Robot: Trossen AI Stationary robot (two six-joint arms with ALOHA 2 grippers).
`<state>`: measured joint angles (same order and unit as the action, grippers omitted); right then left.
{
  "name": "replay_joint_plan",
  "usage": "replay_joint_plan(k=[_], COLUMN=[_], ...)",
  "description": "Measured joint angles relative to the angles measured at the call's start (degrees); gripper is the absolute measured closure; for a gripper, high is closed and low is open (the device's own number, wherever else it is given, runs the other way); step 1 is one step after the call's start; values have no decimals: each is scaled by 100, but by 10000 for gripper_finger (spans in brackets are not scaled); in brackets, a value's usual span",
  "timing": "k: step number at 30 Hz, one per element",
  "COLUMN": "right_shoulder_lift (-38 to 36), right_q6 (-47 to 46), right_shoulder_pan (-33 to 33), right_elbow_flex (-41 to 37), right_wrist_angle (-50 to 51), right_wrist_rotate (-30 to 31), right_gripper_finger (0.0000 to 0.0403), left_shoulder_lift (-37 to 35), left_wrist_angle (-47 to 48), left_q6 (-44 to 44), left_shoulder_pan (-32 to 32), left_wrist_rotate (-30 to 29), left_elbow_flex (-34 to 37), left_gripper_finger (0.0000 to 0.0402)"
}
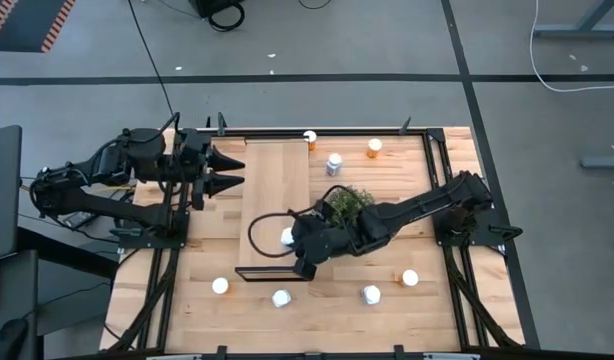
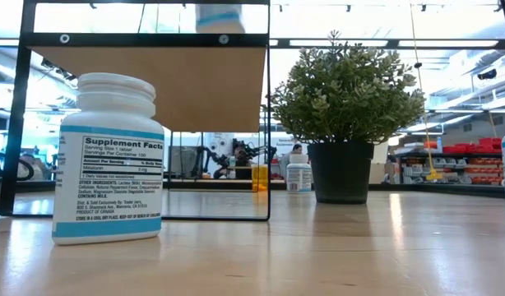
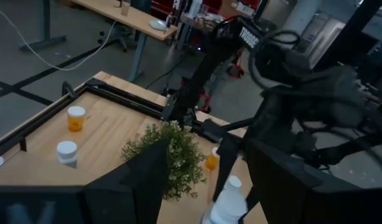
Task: Pick and place medicine bottles onto shelf by color
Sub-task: Put the top right white pill bottle on the shelf
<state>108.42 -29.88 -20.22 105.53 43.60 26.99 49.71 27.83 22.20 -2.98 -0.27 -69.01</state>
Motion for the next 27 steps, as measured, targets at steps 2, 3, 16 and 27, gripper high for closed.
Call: replay_joint_plan(k=[2,3,16,27], right_shoulder_lift=[0,0,-25,0], right_q6=[-64,-72,-565,-573], right_shoulder_pan=[-32,-47,-60,-56], right_elbow_flex=[-121,-159,-758,-797], right_wrist_angle=[-14,-42,-574,-713], right_wrist_rotate=[1,0,110,107], right_gripper_finger=[219,218,216,172], left_shoulder_lift=[0,0,2,2], left_wrist_angle=[-4,-7,-20,7], left_q6=[9,11,428,374], left_shoulder_pan=[0,0,3,264], left_wrist_rotate=[39,39,54,67], left_elbow_flex=[0,0,0,0], left_gripper_finger=[180,180,187,192])
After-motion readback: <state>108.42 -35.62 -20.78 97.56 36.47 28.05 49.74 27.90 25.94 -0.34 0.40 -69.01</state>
